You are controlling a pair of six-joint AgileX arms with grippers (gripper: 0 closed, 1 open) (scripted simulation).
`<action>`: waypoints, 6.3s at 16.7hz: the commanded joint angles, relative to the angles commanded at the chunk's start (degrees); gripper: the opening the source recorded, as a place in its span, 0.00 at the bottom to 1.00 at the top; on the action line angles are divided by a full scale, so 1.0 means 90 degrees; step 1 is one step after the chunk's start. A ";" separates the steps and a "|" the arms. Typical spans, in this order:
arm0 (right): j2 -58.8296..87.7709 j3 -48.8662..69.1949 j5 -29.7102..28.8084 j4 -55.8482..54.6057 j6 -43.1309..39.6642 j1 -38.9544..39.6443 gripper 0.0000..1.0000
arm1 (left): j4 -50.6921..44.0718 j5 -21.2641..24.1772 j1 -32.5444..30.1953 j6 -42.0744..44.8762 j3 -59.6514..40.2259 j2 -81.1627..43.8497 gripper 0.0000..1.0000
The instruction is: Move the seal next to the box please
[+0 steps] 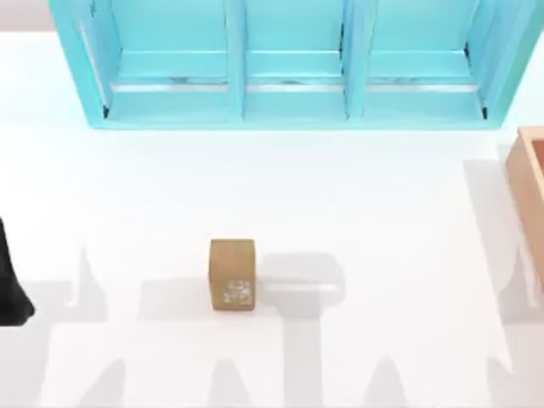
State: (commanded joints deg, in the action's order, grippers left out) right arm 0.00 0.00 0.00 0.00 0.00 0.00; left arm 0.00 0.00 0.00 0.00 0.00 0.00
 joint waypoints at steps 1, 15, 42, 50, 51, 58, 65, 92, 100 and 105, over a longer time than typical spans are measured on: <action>0.0000 0.0000 0.0000 0.0000 0.0000 0.0000 1.00 | 0.0000 0.0000 0.0000 0.0000 0.0000 0.0000 1.00; 0.4035 0.4872 -0.0366 0.2668 0.1189 0.1802 1.00 | 0.0000 0.0000 0.0000 0.0000 0.0000 0.0000 1.00; 1.6258 1.6892 -0.0017 1.0617 0.5716 0.5567 1.00 | 0.0000 0.0000 0.0000 0.0000 0.0000 0.0000 1.00; 1.6187 1.6420 -0.0016 1.0166 0.5692 0.5543 1.00 | 0.0000 0.0000 0.0000 0.0000 0.0000 0.0000 1.00; 1.6139 1.6137 -0.0015 0.9925 0.5691 0.5545 1.00 | 0.0000 0.0000 0.0000 0.0000 0.0000 0.0000 1.00; 1.5796 1.3691 -0.0011 0.7900 0.5722 0.5578 1.00 | 0.0000 0.0000 0.0000 0.0000 0.0000 0.0000 1.00; 1.5763 1.3422 -0.0011 0.7641 0.5732 0.5588 0.92 | 0.0000 0.0000 0.0000 0.0000 0.0000 0.0000 1.00; 1.5724 1.4092 0.0004 0.8301 0.5750 0.5560 0.00 | 0.0000 0.0000 0.0000 0.0000 0.0000 0.0000 1.00; 1.5723 1.4552 -0.0004 0.8829 0.5747 0.5565 0.00 | 0.0000 0.0000 0.0000 0.0000 0.0000 0.0000 1.00; 1.5051 1.3857 -0.0007 0.8862 0.5112 0.5289 0.00 | 0.0000 0.0000 0.0000 0.0000 0.0000 0.0000 1.00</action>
State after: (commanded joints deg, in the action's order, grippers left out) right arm 135.46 124.71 -0.07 79.76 46.00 47.60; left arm 0.00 0.00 0.00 0.00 0.00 0.00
